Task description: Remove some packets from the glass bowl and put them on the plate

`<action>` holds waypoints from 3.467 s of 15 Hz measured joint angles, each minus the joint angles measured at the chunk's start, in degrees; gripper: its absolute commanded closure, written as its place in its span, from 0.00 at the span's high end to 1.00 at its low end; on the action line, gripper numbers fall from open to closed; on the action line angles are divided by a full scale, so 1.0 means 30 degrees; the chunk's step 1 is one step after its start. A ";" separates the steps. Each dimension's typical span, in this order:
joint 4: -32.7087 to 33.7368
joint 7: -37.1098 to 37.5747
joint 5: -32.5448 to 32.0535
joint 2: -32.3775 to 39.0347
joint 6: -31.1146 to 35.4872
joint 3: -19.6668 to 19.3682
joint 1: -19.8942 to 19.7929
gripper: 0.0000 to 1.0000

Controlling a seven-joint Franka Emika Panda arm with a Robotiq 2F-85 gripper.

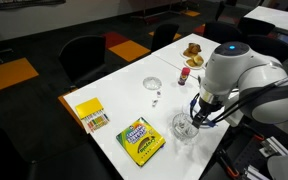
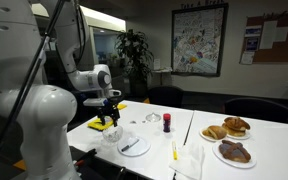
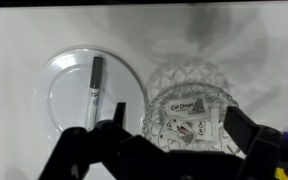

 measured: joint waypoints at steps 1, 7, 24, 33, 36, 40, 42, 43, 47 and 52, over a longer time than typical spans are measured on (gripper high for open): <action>0.0004 0.0291 -0.0751 0.0000 0.0218 -0.0009 -0.0010 0.75; 0.0006 0.1502 -0.3545 0.0309 0.2184 -0.0180 -0.0216 0.86; 0.3536 0.2215 -0.6918 0.6795 0.6152 -0.1463 0.0297 1.00; 0.4179 0.2220 -0.5988 0.6817 0.4027 -0.0526 0.1014 1.00; 0.4166 0.2322 -0.5595 0.6823 0.3815 -0.0321 0.1043 0.79; 0.4033 0.2763 -0.5575 0.6919 0.3780 -0.0340 0.1043 0.66; 0.3935 0.2967 -0.5578 0.6991 0.3780 -0.0377 0.1043 0.74; 0.3890 0.3047 -0.5580 0.7031 0.3780 -0.0401 0.1042 0.80; 0.3770 0.3298 -0.5596 0.7361 0.3794 -0.0500 0.1042 0.93; 0.3801 0.3468 -0.5658 0.7952 0.3897 -0.0664 0.1045 0.42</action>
